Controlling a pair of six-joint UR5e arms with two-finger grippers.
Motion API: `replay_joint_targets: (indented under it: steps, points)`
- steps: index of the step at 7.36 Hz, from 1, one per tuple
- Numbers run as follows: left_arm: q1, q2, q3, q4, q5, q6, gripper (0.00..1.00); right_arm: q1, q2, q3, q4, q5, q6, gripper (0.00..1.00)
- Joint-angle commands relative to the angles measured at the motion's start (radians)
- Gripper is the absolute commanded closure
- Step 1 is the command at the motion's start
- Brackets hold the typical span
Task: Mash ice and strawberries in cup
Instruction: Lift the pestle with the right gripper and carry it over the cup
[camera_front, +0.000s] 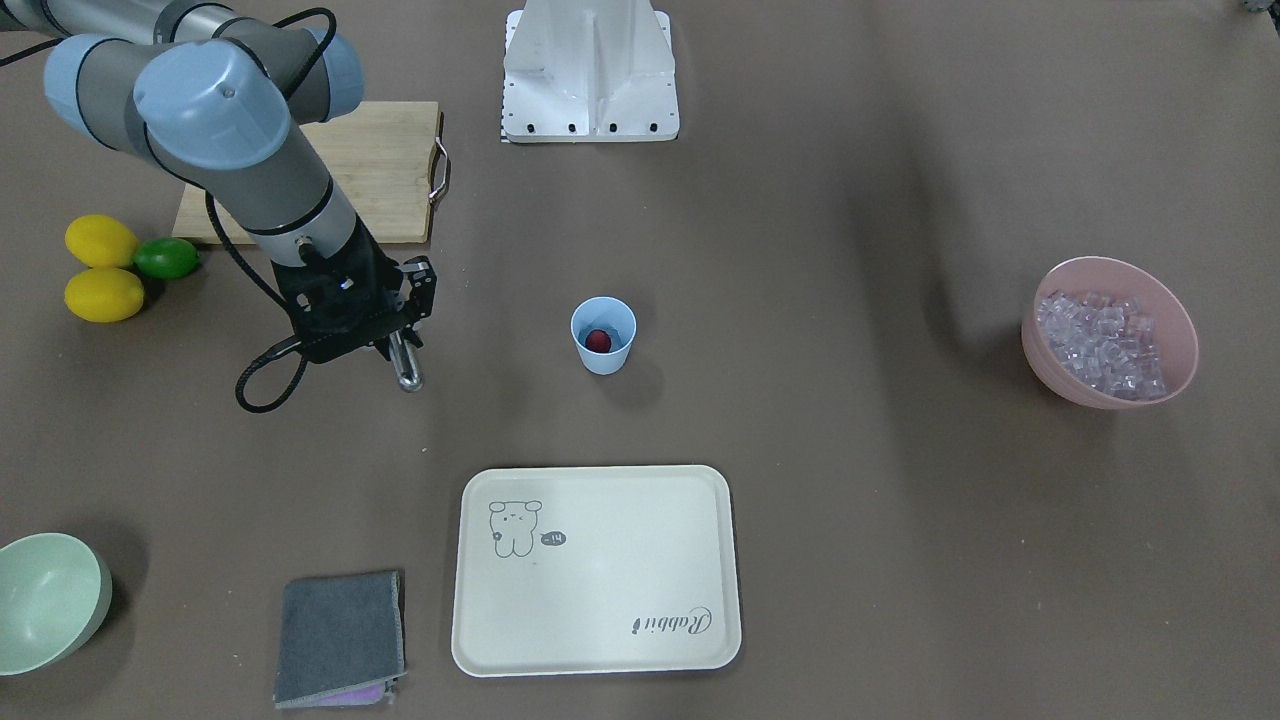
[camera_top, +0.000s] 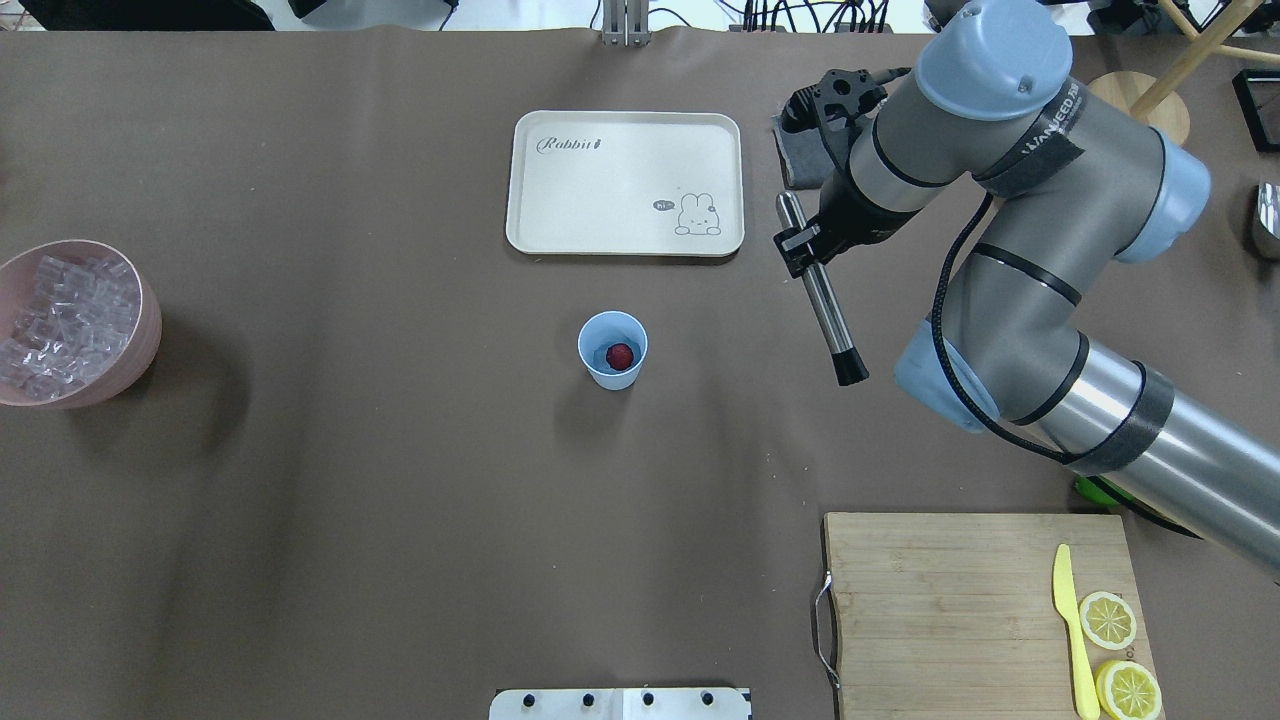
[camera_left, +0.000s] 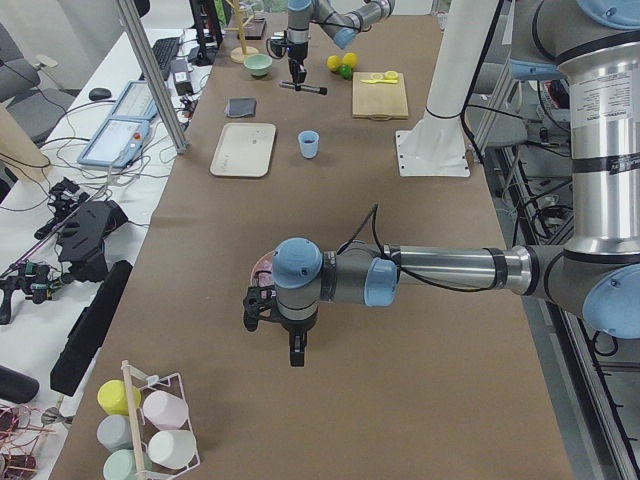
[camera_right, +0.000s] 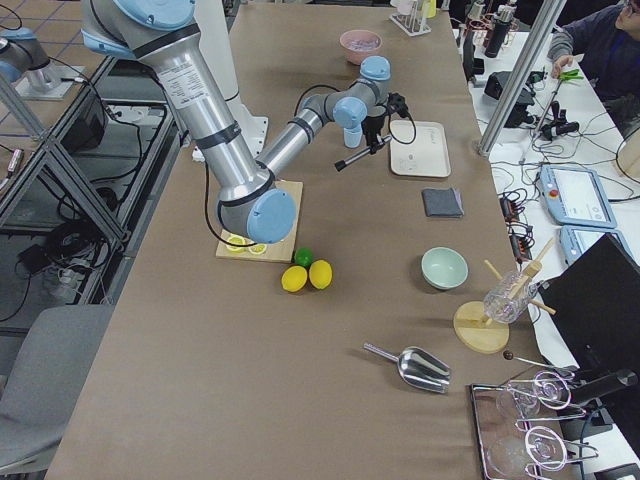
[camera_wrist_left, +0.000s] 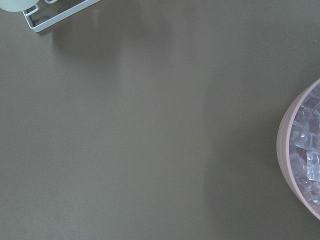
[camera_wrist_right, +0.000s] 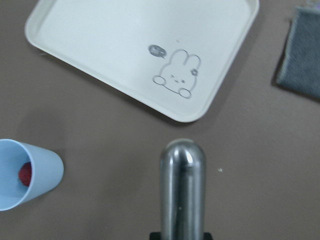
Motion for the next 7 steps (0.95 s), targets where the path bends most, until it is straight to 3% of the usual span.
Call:
replay_joint_targets:
  steps: [1,3,7]
  points:
    - [0.001,0.000,0.027,0.001,0.000,0.000,0.01,-0.024,0.022,0.017,0.099,-0.014,-0.062,1.00]
    - [0.001,0.003,0.030,-0.007,-0.001,0.001,0.01,-0.058,0.026,0.026,0.308,-0.027,-0.051,1.00]
    - [0.001,0.011,0.056,-0.004,0.000,0.000,0.00,-0.133,0.127,0.014,0.512,-0.216,-0.063,1.00]
